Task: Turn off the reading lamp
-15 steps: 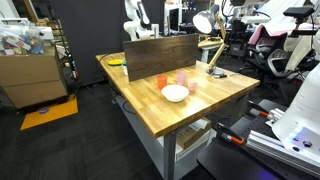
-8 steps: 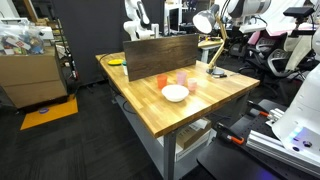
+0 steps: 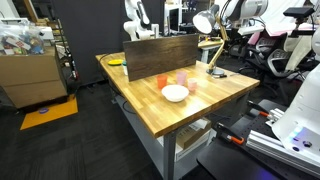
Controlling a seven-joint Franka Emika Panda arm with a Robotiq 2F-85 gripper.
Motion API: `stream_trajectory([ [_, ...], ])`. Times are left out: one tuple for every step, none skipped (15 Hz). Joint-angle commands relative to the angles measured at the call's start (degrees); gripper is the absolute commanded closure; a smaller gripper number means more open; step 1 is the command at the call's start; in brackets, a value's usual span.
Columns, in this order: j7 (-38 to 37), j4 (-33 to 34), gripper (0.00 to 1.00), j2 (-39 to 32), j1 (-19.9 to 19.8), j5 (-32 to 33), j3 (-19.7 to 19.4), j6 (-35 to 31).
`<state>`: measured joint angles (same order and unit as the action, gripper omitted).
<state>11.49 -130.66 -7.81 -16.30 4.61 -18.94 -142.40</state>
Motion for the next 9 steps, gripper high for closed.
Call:
stream_trajectory([
  [-1.29, 0.18, 0.0, -0.18, -0.53, 1.22, 0.59, -0.19],
  [-2.28, 0.33, 0.0, -0.52, -0.45, 1.29, 0.57, -1.29],
  [-2.44, 0.59, 0.0, -0.75, -0.49, 0.95, 0.67, -1.67],
  [-2.53, 1.13, 0.0, -1.45, -0.63, 0.46, 0.75, -2.62],
  [-2.1, 1.68, 0.0, -2.13, -0.85, -0.61, 0.95, -3.25],
  [-1.4, 2.38, 0.0, -3.13, -1.15, -2.07, 1.2, -3.94],
  [-0.63, 3.25, 0.0, -4.3, -1.42, -3.62, 1.51, -4.02],
  [0.43, 4.3, 0.0, -5.75, -1.68, -4.89, 1.93, -3.71],
  [0.55, 5.39, 0.0, -7.61, -1.73, -5.23, 2.19, -3.69],
])
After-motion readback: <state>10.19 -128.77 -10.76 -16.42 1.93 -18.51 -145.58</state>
